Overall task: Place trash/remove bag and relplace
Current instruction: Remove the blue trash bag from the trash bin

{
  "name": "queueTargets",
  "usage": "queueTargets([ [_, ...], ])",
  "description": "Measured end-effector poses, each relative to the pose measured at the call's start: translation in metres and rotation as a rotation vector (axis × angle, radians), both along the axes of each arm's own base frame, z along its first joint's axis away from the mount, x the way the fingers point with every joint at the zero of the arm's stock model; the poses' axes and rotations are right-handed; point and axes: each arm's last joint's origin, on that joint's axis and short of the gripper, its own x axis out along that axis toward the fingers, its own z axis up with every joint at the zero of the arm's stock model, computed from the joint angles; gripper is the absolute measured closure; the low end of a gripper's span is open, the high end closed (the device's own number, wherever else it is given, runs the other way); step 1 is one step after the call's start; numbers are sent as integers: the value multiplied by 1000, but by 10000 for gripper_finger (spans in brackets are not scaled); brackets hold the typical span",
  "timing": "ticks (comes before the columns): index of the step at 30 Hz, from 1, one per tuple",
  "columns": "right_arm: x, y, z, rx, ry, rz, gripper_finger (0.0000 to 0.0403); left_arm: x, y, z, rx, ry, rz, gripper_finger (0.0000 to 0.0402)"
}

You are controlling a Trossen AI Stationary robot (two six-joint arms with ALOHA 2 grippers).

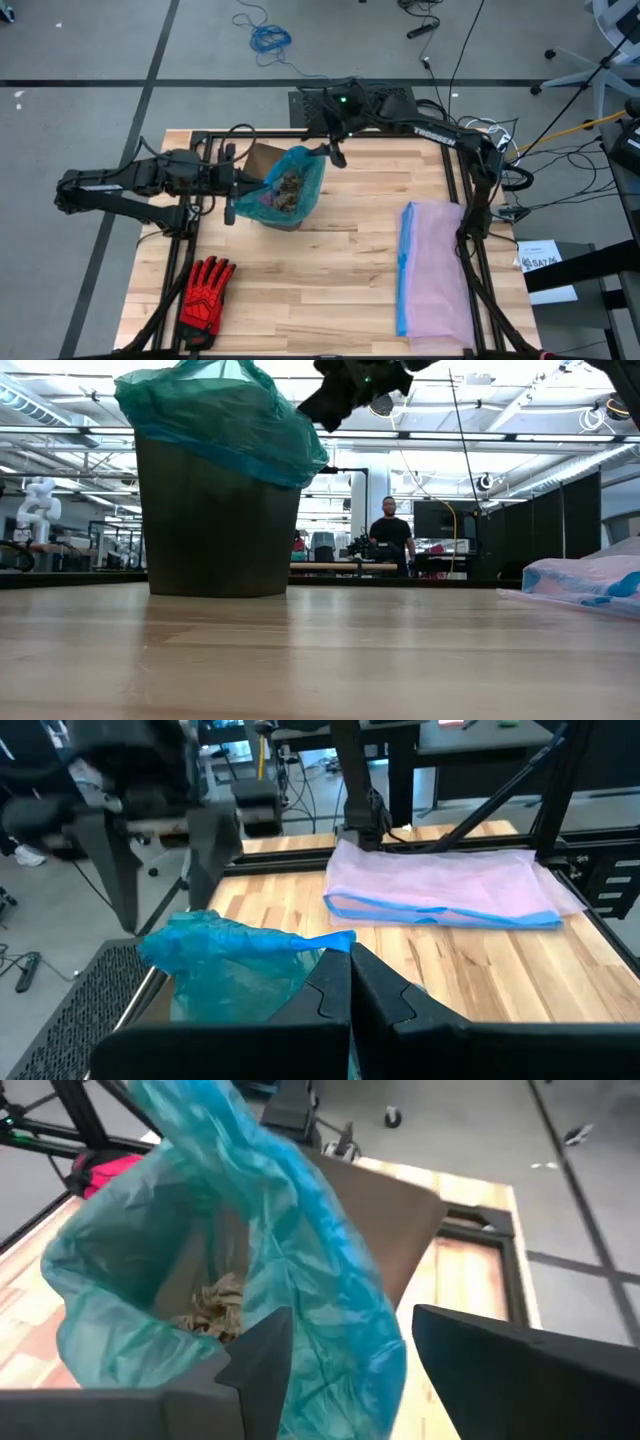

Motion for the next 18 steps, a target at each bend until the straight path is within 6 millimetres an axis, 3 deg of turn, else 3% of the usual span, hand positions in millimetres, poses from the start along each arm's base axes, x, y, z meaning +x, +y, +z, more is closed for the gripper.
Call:
queueTargets([
  [3,8,-3,-14,32,19,29,207,0,0,0,0,-1,0,401],
  [9,23,9,-28,70,31,103,219,0,0,0,0,3,-2,402],
  [12,31,22,-30,7,58,39,263,0,0,0,0,3,-4,402],
  [16,39,44,-27,-101,52,26,376,0,0,0,6,3,15,402],
  [18,42,56,-24,-135,51,22,390,0,1,0,13,4,40,402],
])
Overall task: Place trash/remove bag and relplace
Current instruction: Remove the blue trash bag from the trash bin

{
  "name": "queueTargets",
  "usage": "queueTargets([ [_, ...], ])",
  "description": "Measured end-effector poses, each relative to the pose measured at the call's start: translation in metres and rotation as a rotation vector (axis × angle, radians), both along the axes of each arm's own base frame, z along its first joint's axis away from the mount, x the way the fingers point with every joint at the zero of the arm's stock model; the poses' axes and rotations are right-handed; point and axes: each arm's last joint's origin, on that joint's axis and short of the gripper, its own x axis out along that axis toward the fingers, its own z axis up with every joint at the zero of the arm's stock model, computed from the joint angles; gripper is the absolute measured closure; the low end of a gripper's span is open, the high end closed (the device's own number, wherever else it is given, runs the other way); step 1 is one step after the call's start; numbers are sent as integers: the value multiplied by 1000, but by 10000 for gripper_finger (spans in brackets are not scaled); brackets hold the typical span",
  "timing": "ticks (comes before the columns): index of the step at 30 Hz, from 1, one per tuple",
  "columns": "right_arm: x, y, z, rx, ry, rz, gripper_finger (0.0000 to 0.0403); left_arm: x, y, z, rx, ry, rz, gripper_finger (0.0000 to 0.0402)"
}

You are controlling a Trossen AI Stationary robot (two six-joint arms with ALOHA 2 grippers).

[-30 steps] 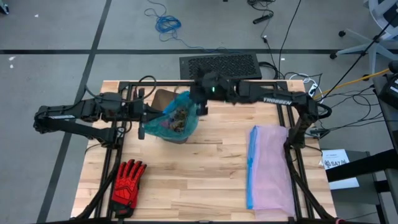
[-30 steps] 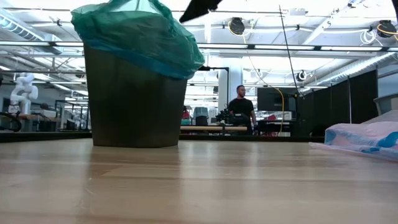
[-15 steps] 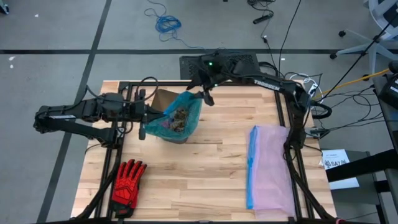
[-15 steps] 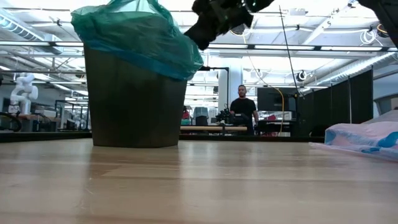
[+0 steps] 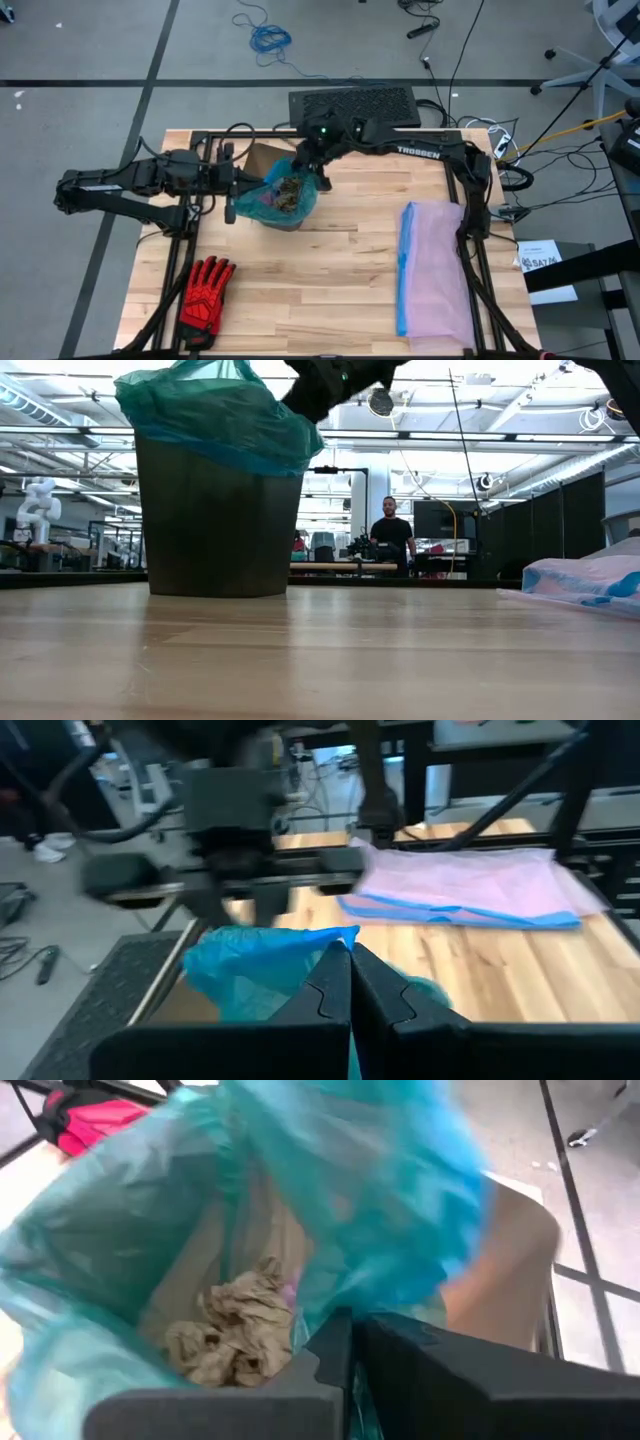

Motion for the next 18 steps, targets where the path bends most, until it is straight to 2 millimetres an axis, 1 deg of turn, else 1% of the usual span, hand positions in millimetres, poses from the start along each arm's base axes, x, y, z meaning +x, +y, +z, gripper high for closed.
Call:
queueTargets([
  [5,3,27,18,-106,31,-76,401,-1,2,-2,18,25,65,402],
  [8,4,42,37,-178,10,-139,402,-2,3,-4,32,41,110,402],
  [13,3,72,68,-371,-52,-242,402,-3,5,-5,55,61,179,402],
  [15,3,83,73,-448,-57,-267,403,-4,6,-6,63,72,203,402],
  [18,2,96,73,-513,-32,-293,403,-4,7,-7,64,80,232,402],
])
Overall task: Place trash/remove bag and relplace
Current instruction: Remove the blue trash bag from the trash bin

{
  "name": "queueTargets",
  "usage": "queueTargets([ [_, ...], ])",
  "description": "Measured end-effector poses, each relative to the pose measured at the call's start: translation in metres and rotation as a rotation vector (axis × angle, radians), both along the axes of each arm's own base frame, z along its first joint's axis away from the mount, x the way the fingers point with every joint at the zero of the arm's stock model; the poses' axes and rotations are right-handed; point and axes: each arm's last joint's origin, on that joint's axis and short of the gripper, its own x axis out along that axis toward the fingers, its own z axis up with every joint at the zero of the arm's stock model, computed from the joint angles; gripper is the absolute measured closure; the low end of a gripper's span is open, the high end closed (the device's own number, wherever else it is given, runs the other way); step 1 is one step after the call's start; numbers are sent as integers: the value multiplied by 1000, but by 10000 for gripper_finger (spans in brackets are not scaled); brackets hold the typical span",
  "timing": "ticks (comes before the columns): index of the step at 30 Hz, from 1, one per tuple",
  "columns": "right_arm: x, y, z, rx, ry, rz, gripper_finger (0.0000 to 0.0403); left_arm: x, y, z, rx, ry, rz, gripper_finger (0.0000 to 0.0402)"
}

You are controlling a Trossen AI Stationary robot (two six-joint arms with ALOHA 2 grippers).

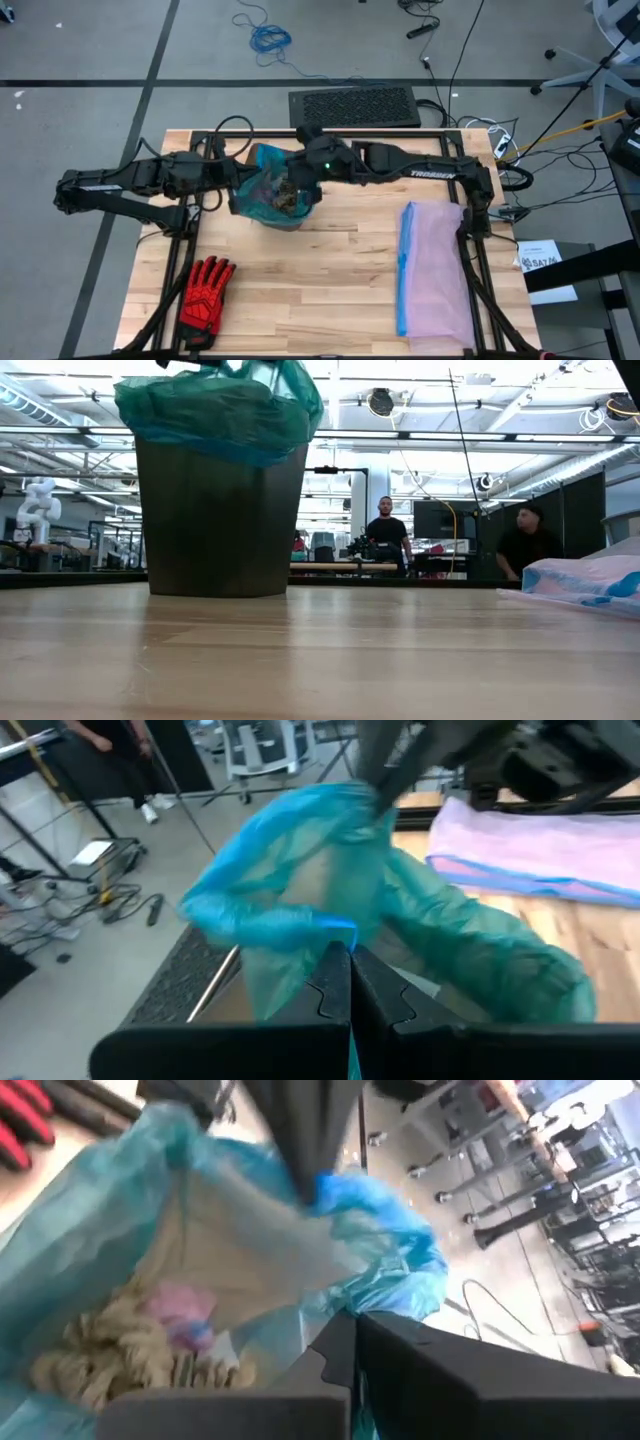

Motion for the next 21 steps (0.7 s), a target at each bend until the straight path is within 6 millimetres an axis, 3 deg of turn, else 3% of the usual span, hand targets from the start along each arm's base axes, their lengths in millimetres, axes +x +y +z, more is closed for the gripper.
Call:
queueTargets([
  [6,-6,24,-9,-76,122,-14,375,-2,2,-4,2,36,95,402],
  [13,-14,59,-9,-349,217,-124,278,1,3,-6,9,52,117,402],
  [17,-25,79,-19,-293,308,-67,230,4,4,-7,17,59,138,402],
  [21,-34,100,-46,-76,413,21,214,6,4,-9,20,66,144,402],
])
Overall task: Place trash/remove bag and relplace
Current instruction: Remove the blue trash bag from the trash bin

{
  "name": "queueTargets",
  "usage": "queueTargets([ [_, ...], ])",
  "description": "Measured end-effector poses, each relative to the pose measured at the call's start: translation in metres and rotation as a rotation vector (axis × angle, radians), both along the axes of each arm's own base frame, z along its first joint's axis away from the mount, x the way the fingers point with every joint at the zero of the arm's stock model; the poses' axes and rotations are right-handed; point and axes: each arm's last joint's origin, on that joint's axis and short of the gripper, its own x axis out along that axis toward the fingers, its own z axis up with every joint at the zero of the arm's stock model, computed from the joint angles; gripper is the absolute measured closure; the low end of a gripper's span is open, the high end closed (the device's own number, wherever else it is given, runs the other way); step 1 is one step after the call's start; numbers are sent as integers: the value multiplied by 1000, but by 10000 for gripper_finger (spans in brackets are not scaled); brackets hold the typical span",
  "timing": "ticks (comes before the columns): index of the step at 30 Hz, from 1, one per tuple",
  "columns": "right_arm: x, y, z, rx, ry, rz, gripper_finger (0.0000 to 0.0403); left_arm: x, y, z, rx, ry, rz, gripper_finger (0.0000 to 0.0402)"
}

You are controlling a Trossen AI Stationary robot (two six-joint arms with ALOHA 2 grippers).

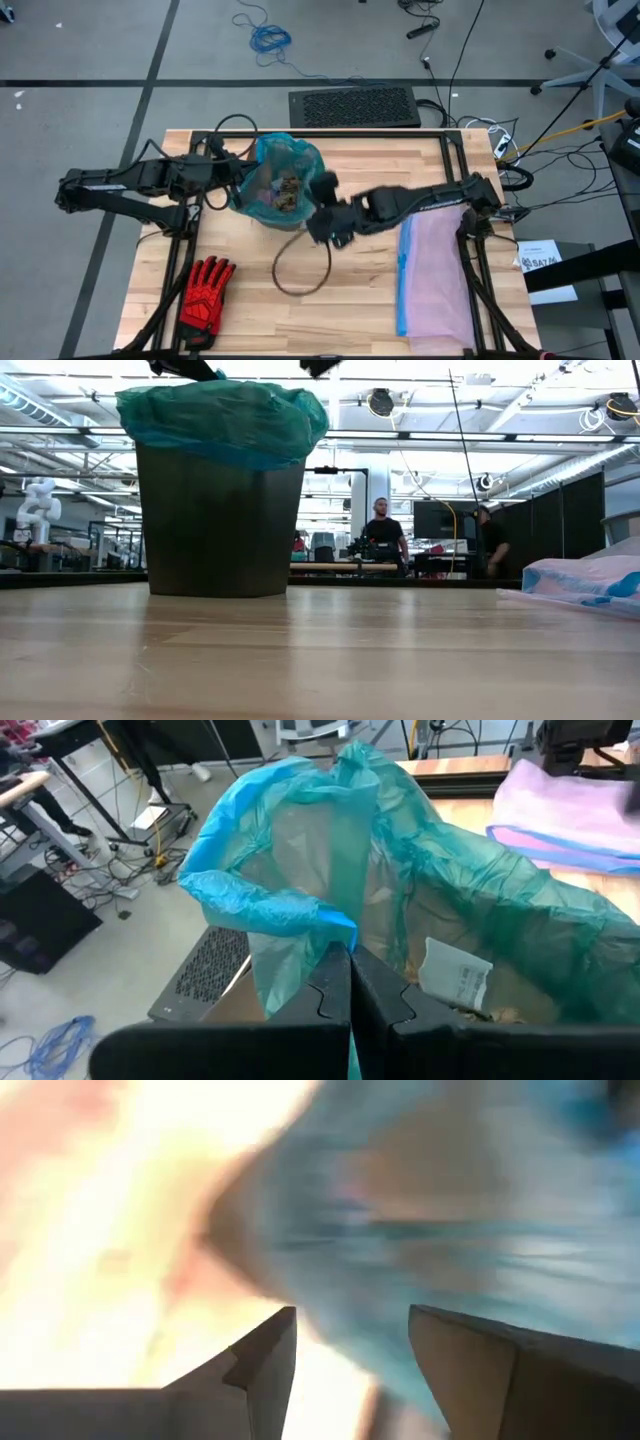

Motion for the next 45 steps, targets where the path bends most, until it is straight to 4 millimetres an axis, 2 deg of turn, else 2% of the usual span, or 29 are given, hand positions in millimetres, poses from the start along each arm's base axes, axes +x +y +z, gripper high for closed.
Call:
queueTargets([
  [3,0,15,-23,20,29,-8,217,0,0,0,-1,-4,1,402],
  [7,8,31,-60,29,-34,31,223,1,0,2,-1,-22,2,402],
  [10,15,35,-85,-36,-119,38,224,1,0,2,-1,-30,2,402],
  [16,24,29,-112,-87,-291,1,228,1,0,3,-3,-41,2,402],
  [24,33,5,-140,-91,-299,-57,266,1,0,3,-17,-44,9,402],
  [30,42,-9,-150,-95,-324,-100,283,1,0,2,-17,-33,9,402],
  [34,45,-14,-149,-94,-346,-105,292,1,0,2,-17,-32,8,402],
  [37,46,-17,-147,-95,-358,-111,323,1,0,2,-17,-32,8,402],
  [40,46,-17,-147,-111,-350,-98,383,1,0,2,-17,-32,8,402],
  [45,44,-12,-146,-147,-335,-88,401,1,0,2,-17,-32,8,402],
])
